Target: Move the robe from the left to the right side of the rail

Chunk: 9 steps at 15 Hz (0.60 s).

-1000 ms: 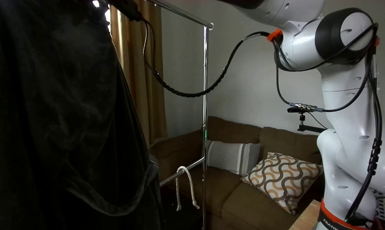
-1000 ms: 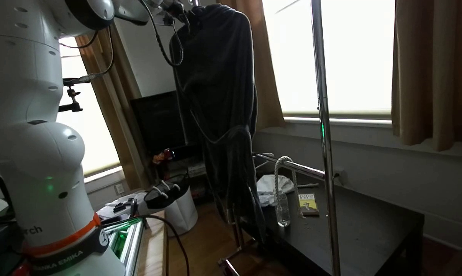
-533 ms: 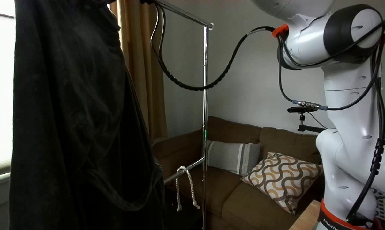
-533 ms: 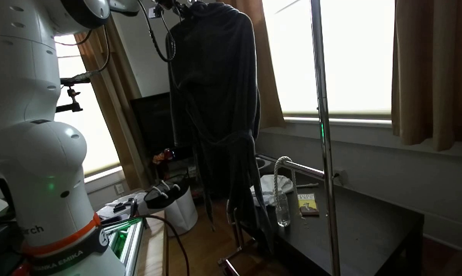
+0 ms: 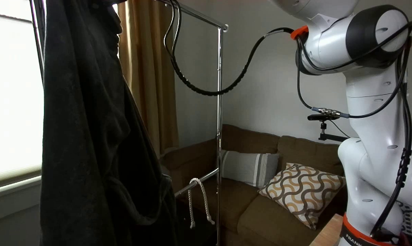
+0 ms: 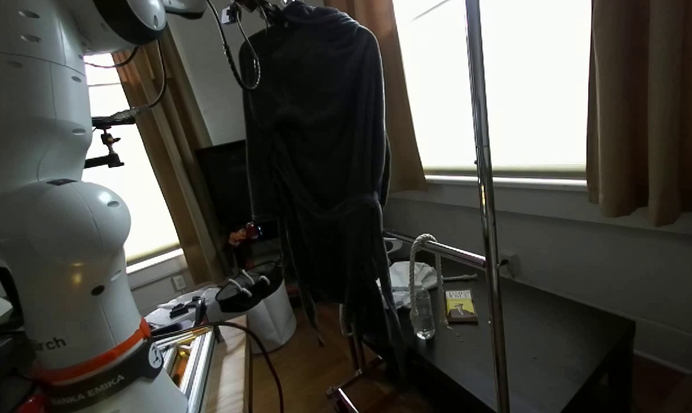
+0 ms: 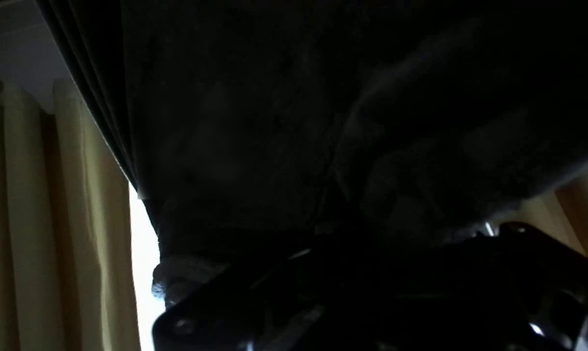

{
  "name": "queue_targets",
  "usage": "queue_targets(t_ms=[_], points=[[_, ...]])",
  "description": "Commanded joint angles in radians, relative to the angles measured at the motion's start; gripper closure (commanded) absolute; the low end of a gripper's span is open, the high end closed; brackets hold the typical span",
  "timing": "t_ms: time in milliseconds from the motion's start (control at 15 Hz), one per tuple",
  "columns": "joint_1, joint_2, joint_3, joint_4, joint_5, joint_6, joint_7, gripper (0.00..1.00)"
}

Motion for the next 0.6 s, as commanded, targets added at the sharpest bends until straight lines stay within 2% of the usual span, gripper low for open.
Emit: queue_targets(t_ms=[0,267,533], points=[[0.039,0.018,0.005,0.084,-0.041,-0.066,-0.009,0.97],[0.098,0.011,-0.006,0.142,-0.177,-0.109,0.02,0.97],[0.141,0.009,-0.03,0.193,-0.352,-0.149,0.12,0.97]])
